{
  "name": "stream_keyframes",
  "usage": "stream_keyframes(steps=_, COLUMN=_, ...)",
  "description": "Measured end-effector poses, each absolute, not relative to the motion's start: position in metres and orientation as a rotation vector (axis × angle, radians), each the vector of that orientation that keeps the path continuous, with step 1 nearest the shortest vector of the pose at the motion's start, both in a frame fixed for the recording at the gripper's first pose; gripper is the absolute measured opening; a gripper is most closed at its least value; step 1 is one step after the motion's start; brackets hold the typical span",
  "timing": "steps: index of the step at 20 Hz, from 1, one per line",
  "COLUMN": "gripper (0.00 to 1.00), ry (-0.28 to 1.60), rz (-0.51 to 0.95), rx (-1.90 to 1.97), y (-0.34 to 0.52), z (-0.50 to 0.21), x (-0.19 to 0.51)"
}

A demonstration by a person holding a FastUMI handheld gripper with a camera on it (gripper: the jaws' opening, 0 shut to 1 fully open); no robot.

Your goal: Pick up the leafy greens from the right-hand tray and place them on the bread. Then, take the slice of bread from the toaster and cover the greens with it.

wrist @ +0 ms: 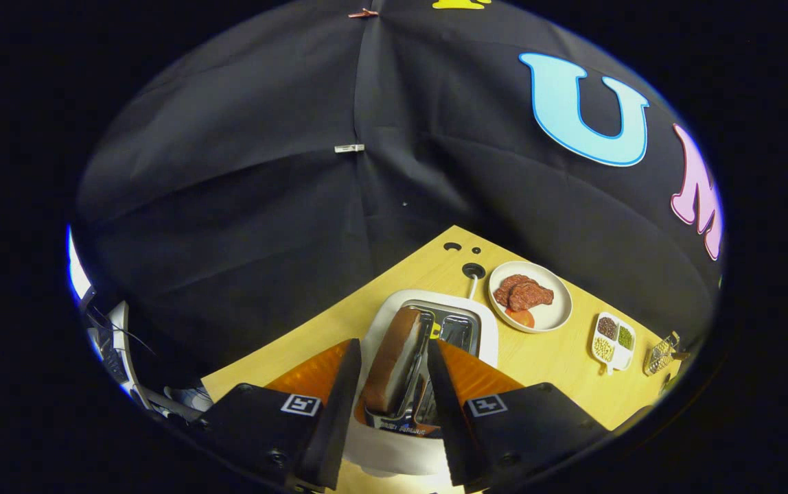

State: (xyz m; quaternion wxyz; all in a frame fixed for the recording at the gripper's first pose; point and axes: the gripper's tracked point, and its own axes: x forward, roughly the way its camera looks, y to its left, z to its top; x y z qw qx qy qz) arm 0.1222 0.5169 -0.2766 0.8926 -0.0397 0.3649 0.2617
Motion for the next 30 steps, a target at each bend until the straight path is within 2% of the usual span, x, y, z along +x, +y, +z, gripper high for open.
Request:
stream_keyframes(steps=1, gripper=0.62, ry=0.774, rz=0.534, rx=-0.087, y=0.517, z=-0.284, x=0.123)
stream_keyframes(steps=6, gripper=0.22, ry=0.861, rz=0.474, rx=-0.035, y=0.517, z=-0.294, x=0.119)
stream_keyframes(steps=9, gripper=0.14, ry=0.859, rz=0.484, rx=0.019, y=0.513, z=-0.286, x=0.117)
stream_keyframes(steps=11, gripper=0.11, ry=0.800, rz=0.468, rx=0.055, y=0.507, z=-0.265, x=0.124)
stream_keyframes(steps=16, gripper=0.11, ry=0.645, rz=0.478, rx=0.135, y=0.486, z=-0.195, x=0.132)
stream_keyframes(steps=21, gripper=0.11, ry=0.516, rz=0.408, rx=0.176, y=0.411, z=-0.138, x=0.128)
stream_keyframes(steps=25, gripper=0.11, ry=0.535, rz=0.293, rx=0.173, y=0.335, z=-0.154, x=0.108)
stream_keyframes(steps=30, gripper=0.11, ry=0.638, rz=0.168, rx=0.191, y=0.275, z=-0.224, x=0.084)
